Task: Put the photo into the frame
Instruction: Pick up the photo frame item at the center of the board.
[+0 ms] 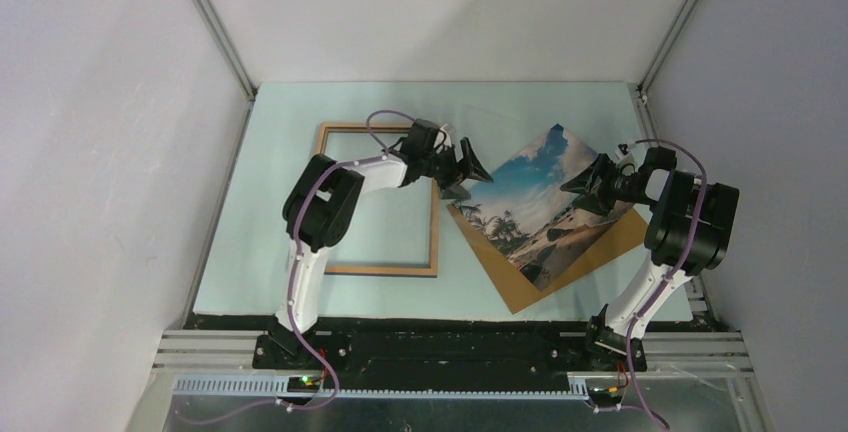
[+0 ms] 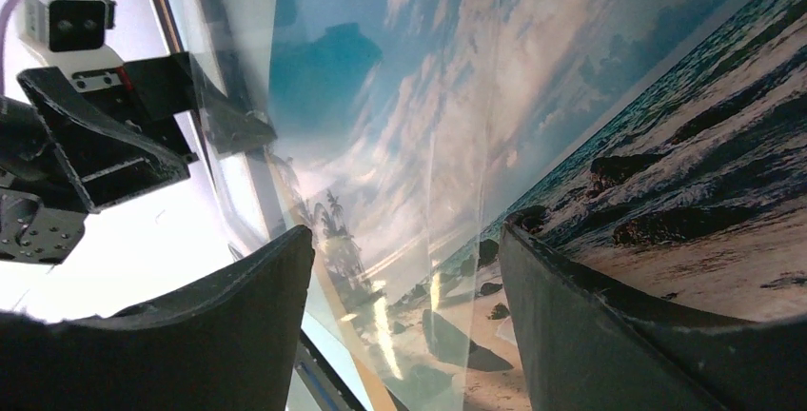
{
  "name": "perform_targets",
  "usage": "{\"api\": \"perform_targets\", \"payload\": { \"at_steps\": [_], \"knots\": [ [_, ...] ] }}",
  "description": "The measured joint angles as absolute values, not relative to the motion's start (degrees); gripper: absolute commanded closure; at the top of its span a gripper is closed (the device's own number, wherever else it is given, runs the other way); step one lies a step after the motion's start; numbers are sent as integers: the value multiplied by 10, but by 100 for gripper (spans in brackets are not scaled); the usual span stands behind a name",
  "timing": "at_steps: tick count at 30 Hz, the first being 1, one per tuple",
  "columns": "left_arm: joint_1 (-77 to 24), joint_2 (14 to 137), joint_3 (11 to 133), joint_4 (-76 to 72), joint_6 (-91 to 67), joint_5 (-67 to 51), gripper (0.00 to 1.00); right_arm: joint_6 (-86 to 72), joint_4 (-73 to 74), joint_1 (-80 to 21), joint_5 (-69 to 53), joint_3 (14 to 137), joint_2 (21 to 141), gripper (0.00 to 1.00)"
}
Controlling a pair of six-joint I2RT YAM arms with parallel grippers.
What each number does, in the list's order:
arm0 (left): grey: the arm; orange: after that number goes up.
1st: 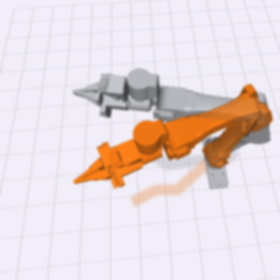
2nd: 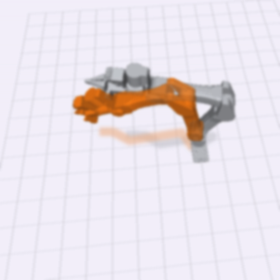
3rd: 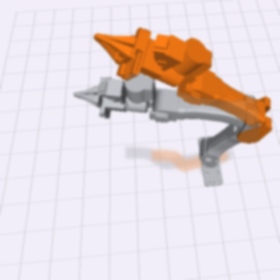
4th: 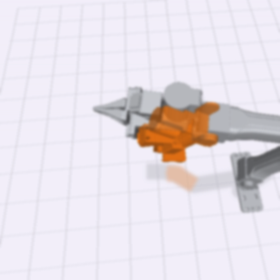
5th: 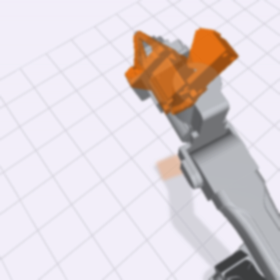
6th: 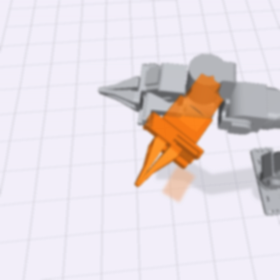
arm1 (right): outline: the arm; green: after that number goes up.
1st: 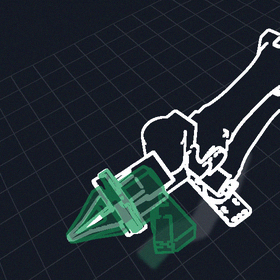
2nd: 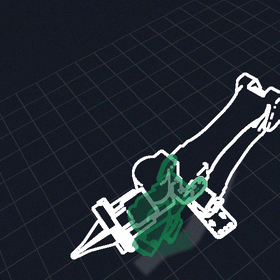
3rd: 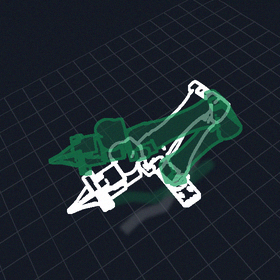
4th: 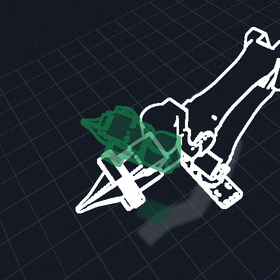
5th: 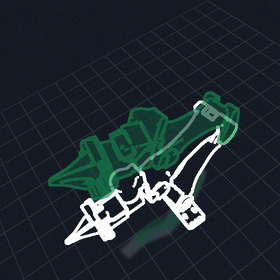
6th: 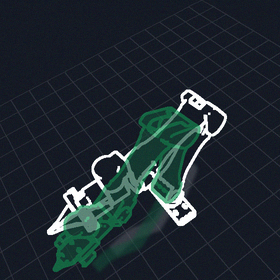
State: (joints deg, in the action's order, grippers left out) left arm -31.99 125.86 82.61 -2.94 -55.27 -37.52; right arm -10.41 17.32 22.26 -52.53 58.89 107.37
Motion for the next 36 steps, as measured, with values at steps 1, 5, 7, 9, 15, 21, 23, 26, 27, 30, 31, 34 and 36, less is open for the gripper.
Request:
{"api": "perform_targets", "payload": {
  "at_steps": [1, 5, 7, 9, 15, 21, 23, 26, 27, 30, 31, 34, 36],
  "knots": [
    [-317, 1259, 834, -17, -538, -371, 6, -104, 173, 223, -525, 589, 1074, 25],
    [-307, 1259, 867, 25, -488, -353, 9, -103, 175, 223, -524, 589, 1074, 25],
    [-304, 1259, 881, 37, -469, -346, 13, -103, 175, 223, -524, 589, 1074, 26],
    [-302, 1258, 891, 44, -453, -341, 19, -102, 176, 223, -523, 589, 1074, 26],
    [-302, 1258, 895, 61, -429, -330, 46, -99, 177, 223, -523, 589, 1074, 26],
    [-302, 1251, 887, 70, -419, -322, 84, -98, 177, 223, -523, 589, 1074, 26],
    [-301, 1242, 878, 70, -418, -321, 96, -96, 177, 223, -523, 589, 1074, 26],
    [-300, 1223, 864, 71, -418, -321, 100, -94, 177, 223, -523, 589, 1074, 26],
    [-300, 1216, 859, 71, -418, -321, 100, -94, 177, 223, -523, 589, 1074, 26],
    [-299, 1190, 843, 65, -415, -323, 100, -94, 177, 222, -524, 589, 1074, 26],
    [-299, 1183, 837, 63, -415, -325, 100, -94, 177, 223, -524, 589, 1073, 26],
    [-295, 1154, 808, 43, -415, -337, 100, -94, 180, 222, -526, 588, 1066, 26],
    [-290, 1138, 787, 26, -417, -348, 100, -94, 182, 223, -532, 588, 1057, 25]
  ]
}}
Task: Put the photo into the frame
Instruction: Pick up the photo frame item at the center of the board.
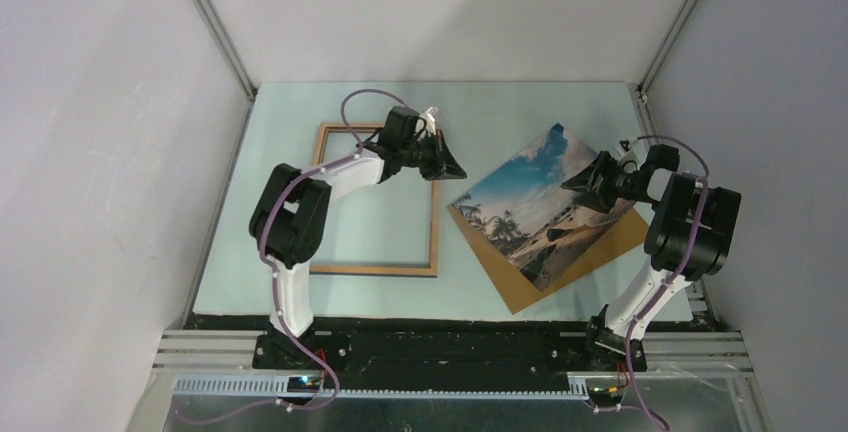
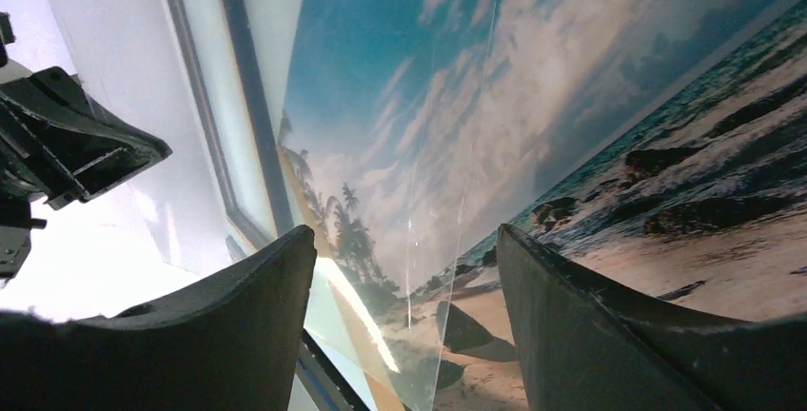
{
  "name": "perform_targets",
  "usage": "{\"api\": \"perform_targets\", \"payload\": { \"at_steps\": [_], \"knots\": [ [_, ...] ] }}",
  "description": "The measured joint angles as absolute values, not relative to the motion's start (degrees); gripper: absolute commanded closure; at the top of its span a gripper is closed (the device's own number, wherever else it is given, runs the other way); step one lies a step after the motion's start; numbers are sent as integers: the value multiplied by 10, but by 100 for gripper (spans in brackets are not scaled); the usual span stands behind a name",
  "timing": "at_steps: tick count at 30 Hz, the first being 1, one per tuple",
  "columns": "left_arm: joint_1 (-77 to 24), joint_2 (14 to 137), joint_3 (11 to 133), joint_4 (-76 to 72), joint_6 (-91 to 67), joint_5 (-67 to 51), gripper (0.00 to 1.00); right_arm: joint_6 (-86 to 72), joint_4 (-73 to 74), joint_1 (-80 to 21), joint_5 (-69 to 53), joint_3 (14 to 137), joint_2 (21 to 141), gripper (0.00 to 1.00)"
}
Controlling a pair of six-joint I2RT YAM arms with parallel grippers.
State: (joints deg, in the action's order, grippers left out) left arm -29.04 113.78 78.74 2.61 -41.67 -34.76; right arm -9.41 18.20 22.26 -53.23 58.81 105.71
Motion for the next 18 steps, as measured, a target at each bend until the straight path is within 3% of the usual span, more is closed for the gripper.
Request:
{"api": "perform_targets", "payload": {
  "at_steps": [10, 18],
  "knots": [
    [-236, 1047, 702, -27, -422, -400, 100, -91, 186, 209, -549, 587, 970, 18],
    [-185, 936, 632, -44, -422, -448, 100, -68, 186, 105, -491, 587, 875, 15]
  ]
}}
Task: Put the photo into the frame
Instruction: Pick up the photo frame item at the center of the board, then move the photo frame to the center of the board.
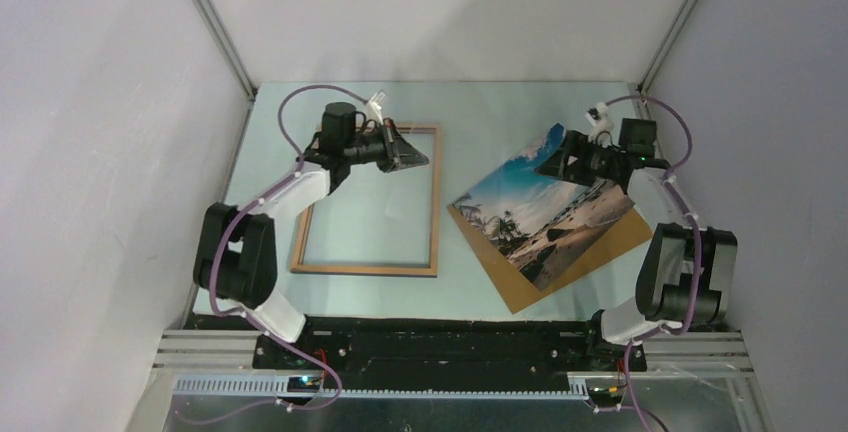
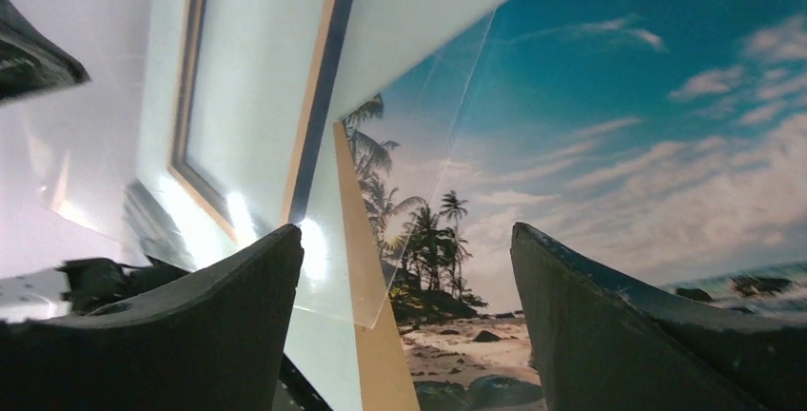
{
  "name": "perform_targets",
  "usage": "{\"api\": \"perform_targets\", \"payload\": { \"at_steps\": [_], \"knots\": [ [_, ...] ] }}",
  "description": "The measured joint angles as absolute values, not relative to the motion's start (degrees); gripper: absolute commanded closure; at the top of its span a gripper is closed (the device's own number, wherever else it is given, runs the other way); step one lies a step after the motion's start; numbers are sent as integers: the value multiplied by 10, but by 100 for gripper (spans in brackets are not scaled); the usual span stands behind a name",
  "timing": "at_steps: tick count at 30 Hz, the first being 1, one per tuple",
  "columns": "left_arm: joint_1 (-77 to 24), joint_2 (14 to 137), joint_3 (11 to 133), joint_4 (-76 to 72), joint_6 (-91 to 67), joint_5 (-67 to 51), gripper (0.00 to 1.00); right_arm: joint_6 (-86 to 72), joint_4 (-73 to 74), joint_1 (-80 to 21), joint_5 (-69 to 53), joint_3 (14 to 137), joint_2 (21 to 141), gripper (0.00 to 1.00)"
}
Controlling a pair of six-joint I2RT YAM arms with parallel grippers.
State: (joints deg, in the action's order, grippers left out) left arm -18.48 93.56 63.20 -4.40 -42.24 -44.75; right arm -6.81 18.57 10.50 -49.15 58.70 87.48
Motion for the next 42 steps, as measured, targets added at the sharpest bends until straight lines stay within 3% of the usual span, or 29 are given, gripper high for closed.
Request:
{"api": "perform_targets", "payload": {
  "at_steps": [15, 27, 42],
  "knots": [
    [-51, 744, 587, 87, -314, -514, 100, -30, 179, -143, -312, 635, 835, 19],
    [104, 648, 577, 274, -175, -541, 100, -77, 170, -232, -230, 735, 975, 25],
    [133, 574, 624, 406, -87, -512, 100, -105, 196, -335, -152, 872, 1166, 27]
  ]
}}
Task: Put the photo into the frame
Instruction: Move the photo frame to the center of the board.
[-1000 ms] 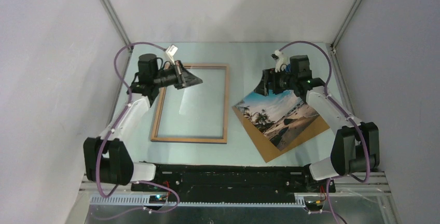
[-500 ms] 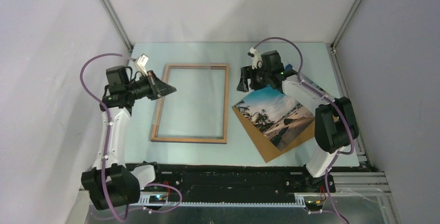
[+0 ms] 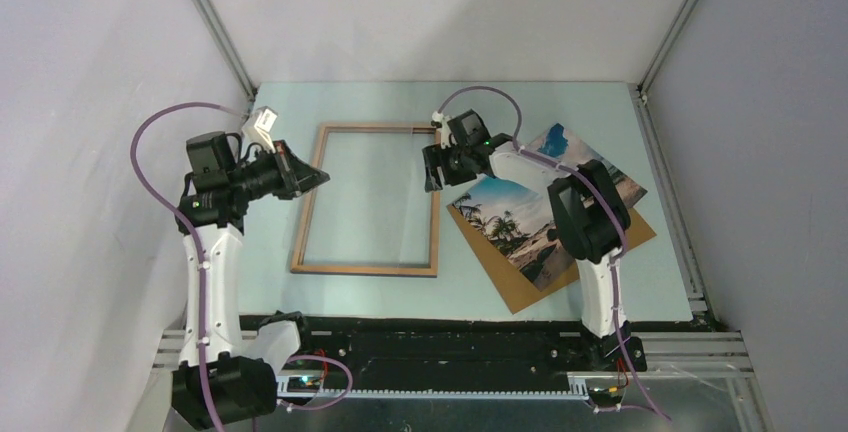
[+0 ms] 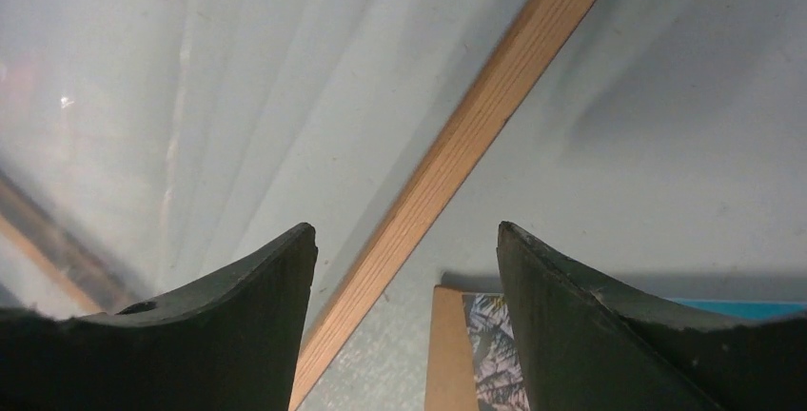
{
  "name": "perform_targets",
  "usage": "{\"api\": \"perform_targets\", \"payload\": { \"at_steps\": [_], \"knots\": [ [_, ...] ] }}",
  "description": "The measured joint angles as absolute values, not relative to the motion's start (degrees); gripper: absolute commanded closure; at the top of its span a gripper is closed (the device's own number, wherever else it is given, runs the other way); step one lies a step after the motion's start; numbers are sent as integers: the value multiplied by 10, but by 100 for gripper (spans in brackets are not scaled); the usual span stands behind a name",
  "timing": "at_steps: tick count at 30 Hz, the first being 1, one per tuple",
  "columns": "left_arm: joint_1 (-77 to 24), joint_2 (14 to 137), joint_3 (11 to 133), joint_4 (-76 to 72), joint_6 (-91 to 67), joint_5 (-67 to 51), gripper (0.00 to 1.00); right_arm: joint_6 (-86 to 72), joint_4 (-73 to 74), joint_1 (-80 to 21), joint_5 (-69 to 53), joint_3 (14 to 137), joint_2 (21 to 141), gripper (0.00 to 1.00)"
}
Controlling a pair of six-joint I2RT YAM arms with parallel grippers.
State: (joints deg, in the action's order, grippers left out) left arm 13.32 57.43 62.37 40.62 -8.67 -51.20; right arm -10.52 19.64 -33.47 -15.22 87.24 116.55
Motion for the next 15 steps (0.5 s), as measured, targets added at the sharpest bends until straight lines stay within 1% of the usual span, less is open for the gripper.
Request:
{"api": "perform_targets", "payload": {
  "at_steps": [6, 14, 15],
  "knots": [
    [134, 573, 624, 414, -85, -512, 100, -105, 225, -347, -124, 902, 1212, 30],
    [134, 573, 625, 417, -85, -512, 100, -105, 238, -352, -96, 912, 1228, 39],
    [134, 573, 625, 417, -85, -513, 100, -105, 239, -352, -95, 912, 1229, 42]
  ]
}}
